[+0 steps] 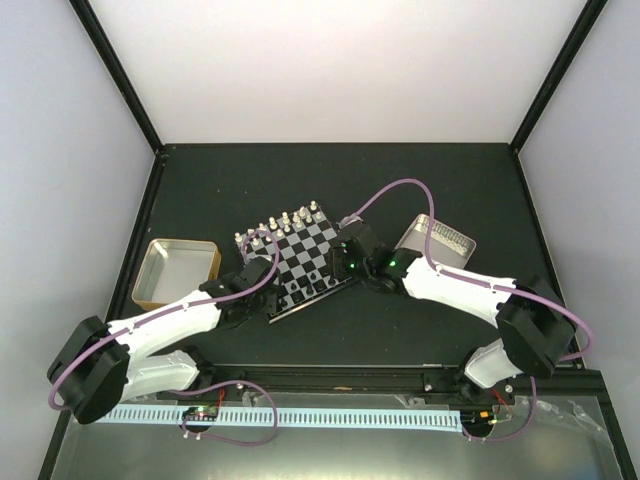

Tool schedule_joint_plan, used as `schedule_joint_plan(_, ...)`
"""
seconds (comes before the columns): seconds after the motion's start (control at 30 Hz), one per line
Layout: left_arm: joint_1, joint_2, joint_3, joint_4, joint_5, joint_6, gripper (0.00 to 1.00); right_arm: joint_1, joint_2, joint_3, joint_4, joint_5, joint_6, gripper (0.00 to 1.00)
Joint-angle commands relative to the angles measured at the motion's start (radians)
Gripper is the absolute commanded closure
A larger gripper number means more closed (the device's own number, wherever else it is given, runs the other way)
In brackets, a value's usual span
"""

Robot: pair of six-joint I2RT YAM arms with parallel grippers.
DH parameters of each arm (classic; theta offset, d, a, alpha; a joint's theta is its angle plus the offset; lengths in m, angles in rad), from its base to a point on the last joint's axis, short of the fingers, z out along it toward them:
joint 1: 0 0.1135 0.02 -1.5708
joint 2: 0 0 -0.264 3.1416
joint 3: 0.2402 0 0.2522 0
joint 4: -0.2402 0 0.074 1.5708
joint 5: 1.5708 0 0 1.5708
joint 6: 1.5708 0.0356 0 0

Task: Set up the chess pieces on the board
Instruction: Adjust the chess piece at the center of the board, then reset both arms

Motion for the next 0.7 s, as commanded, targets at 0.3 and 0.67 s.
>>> schedule_joint_plan(0.3,0.005,-0.091,0.124,-0.101,-0.021,0.018,0.63,-0.005,-0.074,0.024,-0.044,0.044,0.024,0.54)
schedule_joint_plan(0.67,0.005,-0.408,0.281,-0.226,-0.025,0.149,0.20,-0.028,-0.474,-0.091,-0.359,0.307,0.013,0.48)
